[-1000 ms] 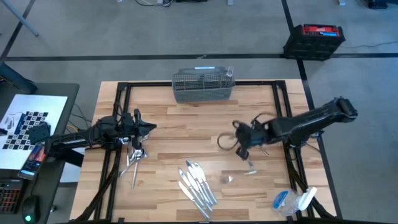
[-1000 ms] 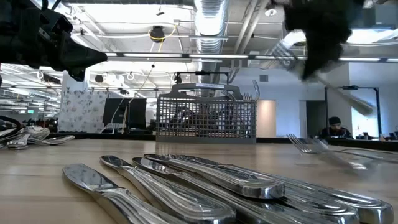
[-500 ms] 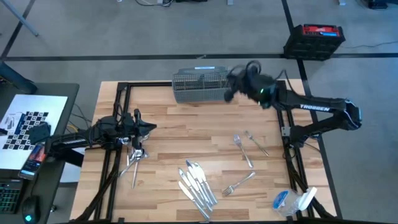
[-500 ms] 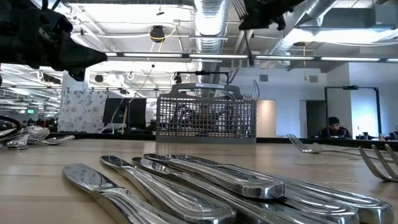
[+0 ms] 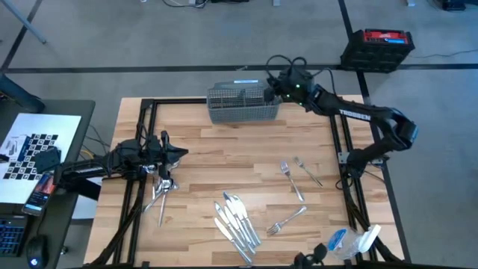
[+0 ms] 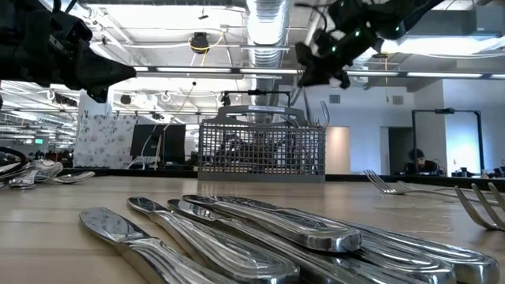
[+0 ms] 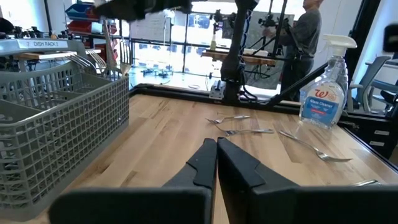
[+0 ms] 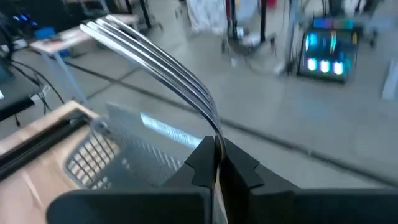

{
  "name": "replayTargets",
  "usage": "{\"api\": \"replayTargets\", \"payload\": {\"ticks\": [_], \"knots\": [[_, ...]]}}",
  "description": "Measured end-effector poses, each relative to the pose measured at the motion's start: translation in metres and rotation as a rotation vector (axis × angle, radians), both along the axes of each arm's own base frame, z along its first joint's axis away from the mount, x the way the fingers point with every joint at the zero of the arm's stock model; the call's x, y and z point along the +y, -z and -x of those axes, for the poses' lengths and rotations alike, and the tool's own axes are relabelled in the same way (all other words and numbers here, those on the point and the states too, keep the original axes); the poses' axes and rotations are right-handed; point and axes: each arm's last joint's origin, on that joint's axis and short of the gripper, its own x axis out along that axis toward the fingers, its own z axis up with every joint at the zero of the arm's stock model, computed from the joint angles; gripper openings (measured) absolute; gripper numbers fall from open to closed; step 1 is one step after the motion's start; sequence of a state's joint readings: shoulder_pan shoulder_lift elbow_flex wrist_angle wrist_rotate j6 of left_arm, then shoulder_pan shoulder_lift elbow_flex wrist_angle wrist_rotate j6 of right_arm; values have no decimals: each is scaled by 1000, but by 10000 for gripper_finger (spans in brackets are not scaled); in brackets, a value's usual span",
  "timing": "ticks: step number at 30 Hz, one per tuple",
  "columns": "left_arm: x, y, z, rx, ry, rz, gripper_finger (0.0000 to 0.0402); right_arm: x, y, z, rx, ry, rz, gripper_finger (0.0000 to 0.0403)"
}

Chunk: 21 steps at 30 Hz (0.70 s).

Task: Sort silverware
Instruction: Put the silver fork into the gray organizer

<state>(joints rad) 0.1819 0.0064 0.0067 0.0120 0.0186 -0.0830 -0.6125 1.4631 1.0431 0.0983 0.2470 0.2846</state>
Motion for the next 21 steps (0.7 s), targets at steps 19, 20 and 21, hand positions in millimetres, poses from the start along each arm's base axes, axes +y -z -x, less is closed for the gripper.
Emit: {"api": "replayTargets", "payload": {"ticks": [19, 20, 21], "knots": [[0, 0, 0, 0, 0, 0, 0, 104, -84, 67, 141, -499, -199, 219], [0, 0, 0, 0, 0, 0, 0, 114, -78, 69, 200, -510, -259, 220], [0, 0, 0, 0, 0, 0, 0, 124, -72, 71, 266, -513, -311, 220]]}}
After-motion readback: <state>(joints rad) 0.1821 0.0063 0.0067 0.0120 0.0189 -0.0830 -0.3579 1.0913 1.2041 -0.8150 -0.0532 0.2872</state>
